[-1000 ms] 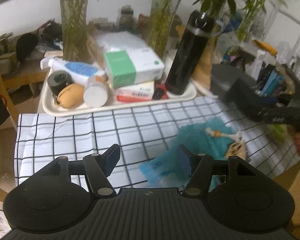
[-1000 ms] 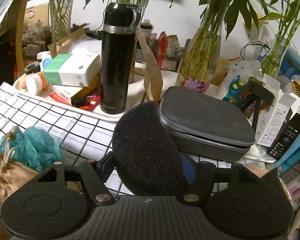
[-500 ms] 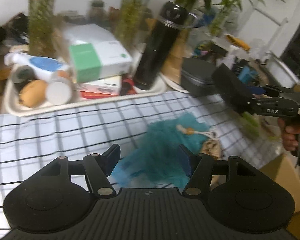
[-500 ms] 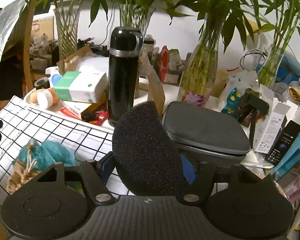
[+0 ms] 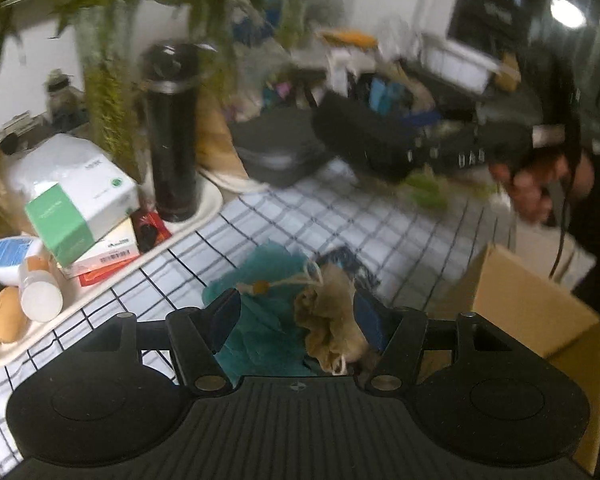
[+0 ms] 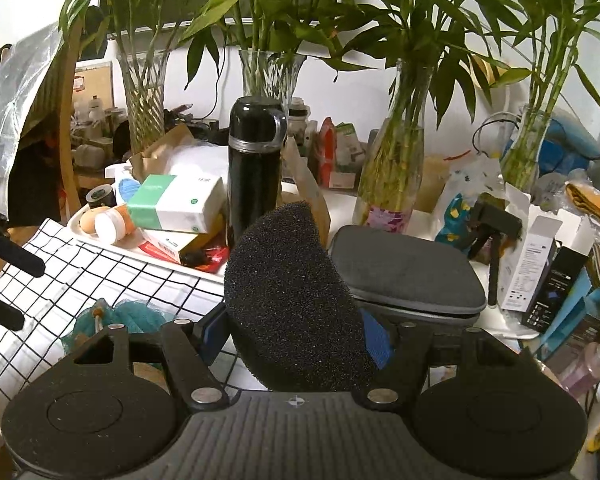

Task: Organize soft objects
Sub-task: 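Lift the sponge with the right gripper while the left reaches the burlap pouch, then carry burlap pouch and sponge over the box and open both grippers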

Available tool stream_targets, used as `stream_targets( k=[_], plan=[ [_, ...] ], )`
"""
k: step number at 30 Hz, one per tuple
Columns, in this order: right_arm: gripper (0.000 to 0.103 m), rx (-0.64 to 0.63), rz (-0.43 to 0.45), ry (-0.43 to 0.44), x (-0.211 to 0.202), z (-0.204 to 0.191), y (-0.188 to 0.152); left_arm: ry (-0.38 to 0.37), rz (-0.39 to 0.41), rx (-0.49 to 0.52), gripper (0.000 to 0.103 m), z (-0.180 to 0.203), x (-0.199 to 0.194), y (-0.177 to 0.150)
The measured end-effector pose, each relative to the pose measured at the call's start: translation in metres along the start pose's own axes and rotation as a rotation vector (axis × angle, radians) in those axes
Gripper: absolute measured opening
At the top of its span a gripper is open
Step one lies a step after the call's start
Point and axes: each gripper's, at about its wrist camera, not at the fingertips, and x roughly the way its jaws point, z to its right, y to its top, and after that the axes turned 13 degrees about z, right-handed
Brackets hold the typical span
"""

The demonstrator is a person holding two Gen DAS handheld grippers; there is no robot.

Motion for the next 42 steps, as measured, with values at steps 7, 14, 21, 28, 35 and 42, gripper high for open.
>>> stream_targets(
  k=[7,14,21,28,35,42],
  plan=[
    [0.071,0.029,0.024,-0.008,-0.021,-0.003,0.005,0.030,-0.120,0.196,0.059,0.027,0.030,-0.004],
    [0.071,0.017,0.048,0.019,-0.033,-0.011,0.010,0.041,-0.193,0.215,0.043,0.029,0.049,-0.005],
    [0.071,0.023,0.049,0.016,-0.032,-0.010,0.011,0.039,-0.229,0.241,0.010,0.033,0.055,-0.010],
    [0.071,0.009,0.048,0.016,-0.032,-0.012,0.010,0.047,-0.165,0.230,0.002,0.033,0.045,-0.006],
    [0.072,0.024,0.054,-0.005,-0.039,-0.005,0.008,0.068,-0.058,0.213,0.002,0.037,0.027,0.004],
    [0.072,0.048,0.066,-0.014,-0.054,-0.003,0.006,0.110,0.062,0.228,0.002,0.049,0.005,0.013]
  ],
)
